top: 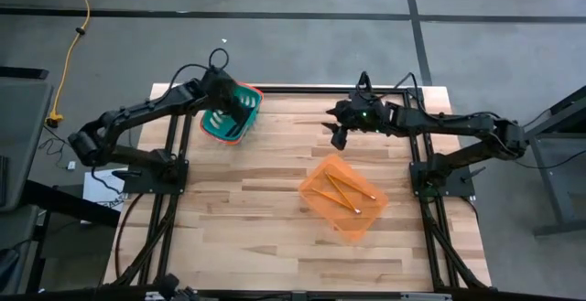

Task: Sort pens & pencils
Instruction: Return to Home Position

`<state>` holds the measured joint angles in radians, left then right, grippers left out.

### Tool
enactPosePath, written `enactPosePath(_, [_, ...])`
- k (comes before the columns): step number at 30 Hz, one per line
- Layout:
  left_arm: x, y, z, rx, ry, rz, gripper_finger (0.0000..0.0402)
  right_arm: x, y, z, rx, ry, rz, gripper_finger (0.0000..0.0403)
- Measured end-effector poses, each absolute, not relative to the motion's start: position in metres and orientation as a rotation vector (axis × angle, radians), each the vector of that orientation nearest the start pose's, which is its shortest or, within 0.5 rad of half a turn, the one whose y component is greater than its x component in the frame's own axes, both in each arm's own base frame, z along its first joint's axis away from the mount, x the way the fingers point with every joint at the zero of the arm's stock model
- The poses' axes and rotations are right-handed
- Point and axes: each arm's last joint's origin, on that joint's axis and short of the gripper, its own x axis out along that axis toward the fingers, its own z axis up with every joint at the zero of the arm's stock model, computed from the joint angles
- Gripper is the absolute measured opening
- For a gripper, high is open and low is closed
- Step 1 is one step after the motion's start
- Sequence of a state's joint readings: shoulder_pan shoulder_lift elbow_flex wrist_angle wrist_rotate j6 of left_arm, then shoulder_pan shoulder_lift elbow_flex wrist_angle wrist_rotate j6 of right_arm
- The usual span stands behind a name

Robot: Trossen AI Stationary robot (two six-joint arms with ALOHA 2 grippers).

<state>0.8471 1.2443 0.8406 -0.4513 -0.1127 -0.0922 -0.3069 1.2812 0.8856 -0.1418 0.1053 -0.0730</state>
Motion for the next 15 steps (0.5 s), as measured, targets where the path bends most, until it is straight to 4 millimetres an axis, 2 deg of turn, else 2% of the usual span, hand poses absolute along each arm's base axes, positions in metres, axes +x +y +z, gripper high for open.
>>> enactPosePath(3, [0.173, 0.18, 0.251, -0.352, 0.678, 0.827, 0.0087, 0.252, -0.098, 0.257, 0.073, 0.673, -0.444, 0.0183])
enactPosePath(8, [0.195, 0.17, 0.258, -0.269, 0.588, 0.667, 0.0084, 0.237, -0.11, 0.244, 0.232, 0.812, -0.526, 0.0183])
enactPosePath(15, [0.213, 0.156, 0.248, -0.172, 0.516, 0.572, 0.0082, 0.227, -0.106, 0.235, 0.361, 0.924, -0.509, 0.0183])
